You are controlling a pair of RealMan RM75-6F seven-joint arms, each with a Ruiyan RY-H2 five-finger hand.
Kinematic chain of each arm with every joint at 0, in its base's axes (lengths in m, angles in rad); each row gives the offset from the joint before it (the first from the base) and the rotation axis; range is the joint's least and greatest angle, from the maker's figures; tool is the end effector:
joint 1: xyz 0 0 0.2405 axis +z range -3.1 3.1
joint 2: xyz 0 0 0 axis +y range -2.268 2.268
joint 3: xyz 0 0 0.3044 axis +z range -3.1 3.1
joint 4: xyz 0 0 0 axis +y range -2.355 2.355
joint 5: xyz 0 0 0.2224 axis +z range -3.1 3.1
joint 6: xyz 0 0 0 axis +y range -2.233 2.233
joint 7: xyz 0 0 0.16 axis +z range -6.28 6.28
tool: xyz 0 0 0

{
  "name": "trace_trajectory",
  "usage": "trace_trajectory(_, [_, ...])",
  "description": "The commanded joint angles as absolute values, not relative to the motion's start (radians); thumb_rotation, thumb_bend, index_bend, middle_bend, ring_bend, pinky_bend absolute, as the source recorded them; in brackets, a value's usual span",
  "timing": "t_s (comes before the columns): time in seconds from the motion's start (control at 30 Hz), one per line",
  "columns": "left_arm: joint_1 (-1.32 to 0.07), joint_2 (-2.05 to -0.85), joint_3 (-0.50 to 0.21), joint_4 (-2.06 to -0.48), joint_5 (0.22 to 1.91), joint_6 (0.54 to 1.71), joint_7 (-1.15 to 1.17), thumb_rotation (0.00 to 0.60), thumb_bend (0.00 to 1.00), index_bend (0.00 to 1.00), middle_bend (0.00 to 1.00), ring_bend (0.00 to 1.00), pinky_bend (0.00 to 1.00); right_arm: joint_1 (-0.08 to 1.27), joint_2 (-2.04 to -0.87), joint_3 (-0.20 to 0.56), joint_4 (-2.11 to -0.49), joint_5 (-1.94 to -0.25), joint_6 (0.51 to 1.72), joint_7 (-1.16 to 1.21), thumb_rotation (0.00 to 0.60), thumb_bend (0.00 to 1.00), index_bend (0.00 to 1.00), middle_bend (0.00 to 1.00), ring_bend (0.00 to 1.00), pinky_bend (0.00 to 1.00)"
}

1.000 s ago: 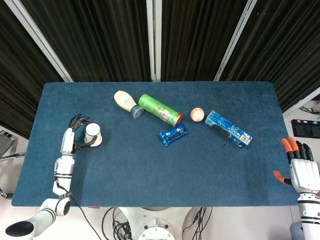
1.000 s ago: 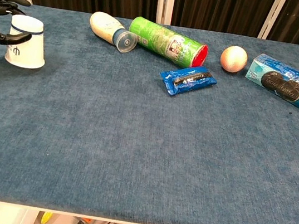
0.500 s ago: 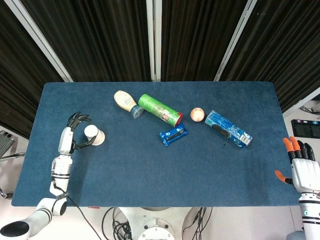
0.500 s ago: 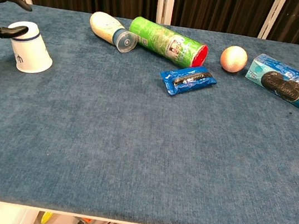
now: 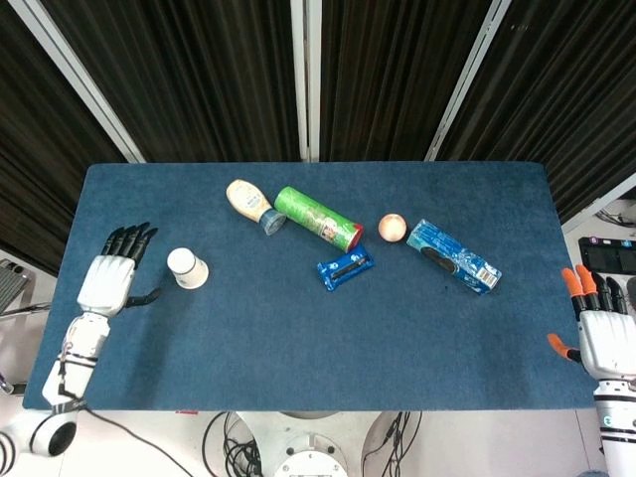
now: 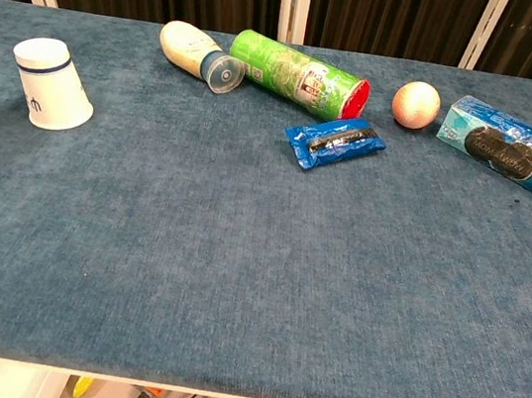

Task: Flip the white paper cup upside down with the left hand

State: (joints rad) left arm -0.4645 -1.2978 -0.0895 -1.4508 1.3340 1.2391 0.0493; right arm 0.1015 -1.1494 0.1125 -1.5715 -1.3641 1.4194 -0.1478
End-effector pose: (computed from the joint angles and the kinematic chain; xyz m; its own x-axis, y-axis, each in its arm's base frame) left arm -0.3056 0.3438 0.0963 0.4146 0.0633 0.9078 0.8980 -0.1900 -0.3968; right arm -0.3799 -0.2211 0.1705 0.5125 -0.0135 0.8586 -0.8526 0.1105 0.5107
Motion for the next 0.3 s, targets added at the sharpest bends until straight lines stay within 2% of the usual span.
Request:
trace_trajectory(0.03, [-0.353, -1.111, -0.015, -1.665, 1.226, 1.264, 0.316, 0.600, 0.17, 0.03, 0.00, 0.00, 0.00, 0.105, -1.148, 0.112, -1.580, -1.370, 1.420, -0.155, 0.600, 0.09, 0.00, 0.00, 0.00, 0.00])
trace_trajectory(0.3, [-0.275, -1.131, 0.005, -1.640, 1.294, 1.363, 0.257, 0.600, 0.17, 0.03, 0.00, 0.00, 0.00, 0.111, -1.149, 0.104, -1.600, -1.379, 1.414, -0.184, 0.600, 0.09, 0.00, 0.00, 0.00, 0.00])
